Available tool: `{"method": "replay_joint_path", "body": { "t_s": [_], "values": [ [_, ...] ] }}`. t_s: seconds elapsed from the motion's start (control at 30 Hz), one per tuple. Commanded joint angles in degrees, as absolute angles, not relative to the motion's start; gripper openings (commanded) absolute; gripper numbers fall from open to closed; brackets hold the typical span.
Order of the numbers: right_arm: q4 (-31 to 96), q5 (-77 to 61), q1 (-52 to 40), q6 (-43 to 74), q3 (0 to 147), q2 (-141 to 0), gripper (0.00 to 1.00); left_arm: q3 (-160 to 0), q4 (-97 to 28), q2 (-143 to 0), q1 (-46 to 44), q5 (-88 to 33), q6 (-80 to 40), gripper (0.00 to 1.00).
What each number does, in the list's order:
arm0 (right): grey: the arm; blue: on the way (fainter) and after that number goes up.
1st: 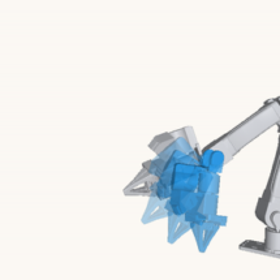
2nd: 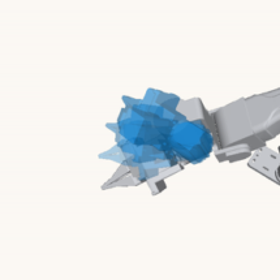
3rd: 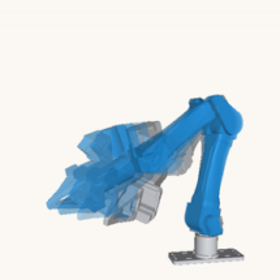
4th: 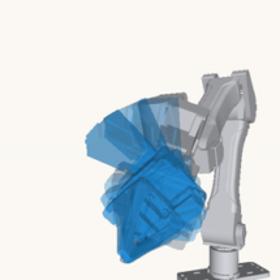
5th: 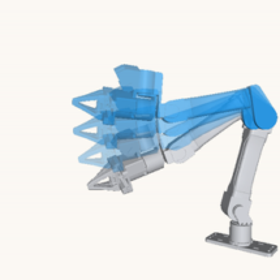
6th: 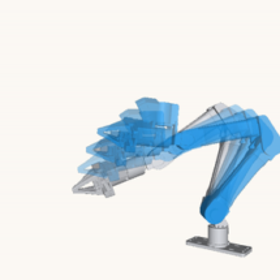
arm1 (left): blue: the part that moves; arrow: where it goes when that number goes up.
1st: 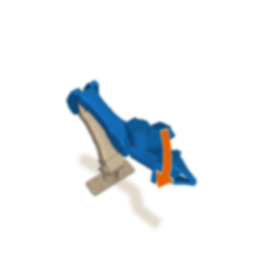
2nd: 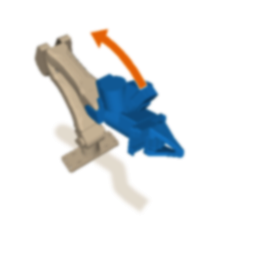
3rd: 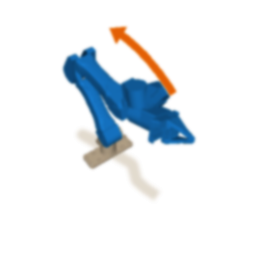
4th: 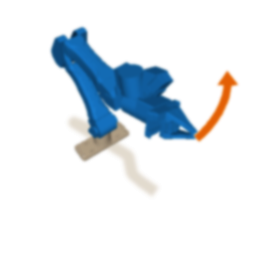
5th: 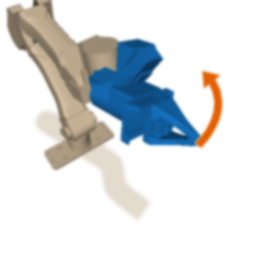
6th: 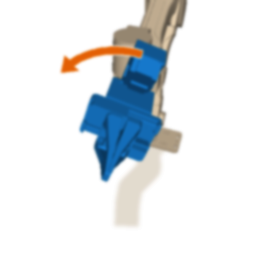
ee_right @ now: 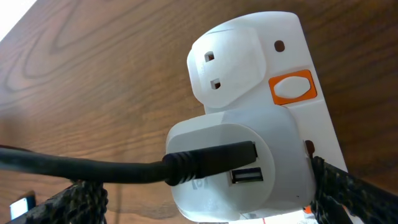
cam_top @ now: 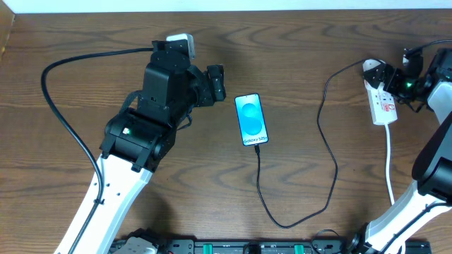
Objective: Plug charger to phone and switch on socket
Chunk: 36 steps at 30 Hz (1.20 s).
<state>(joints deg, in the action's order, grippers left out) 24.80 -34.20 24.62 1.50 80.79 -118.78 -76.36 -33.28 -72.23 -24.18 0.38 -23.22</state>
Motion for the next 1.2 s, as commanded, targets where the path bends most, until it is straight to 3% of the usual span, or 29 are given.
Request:
{"method": "replay_joint_path", "body": {
  "t_s": [0.0, 0.33, 0.77, 1.17],
  "values": [
    [27.1, -36.1, 20.9, 3.2, 79.7, -120.0, 0.99, -76.5, -33.4, -71.9, -24.0, 1.1, -22.3, 0.89],
    [30.5, -32.4, 19.9, 3.2, 78.7, -120.0, 0.99, -76.5, -33.4, -71.9, -24.0, 1.1, -22.3, 0.89],
    [21.9, -37.0, 18.9, 8.1, 68.5, -120.0, 0.99, -76.5, -33.4, -71.9, -24.0, 1.1, -22.3, 0.89],
    [21.4, -37.0, 17.0, 9.1, 67.1, -120.0, 0.99, -76.5, -33.4, -71.9, -24.0, 1.1, -22.3, 0.89]
  ]
}}
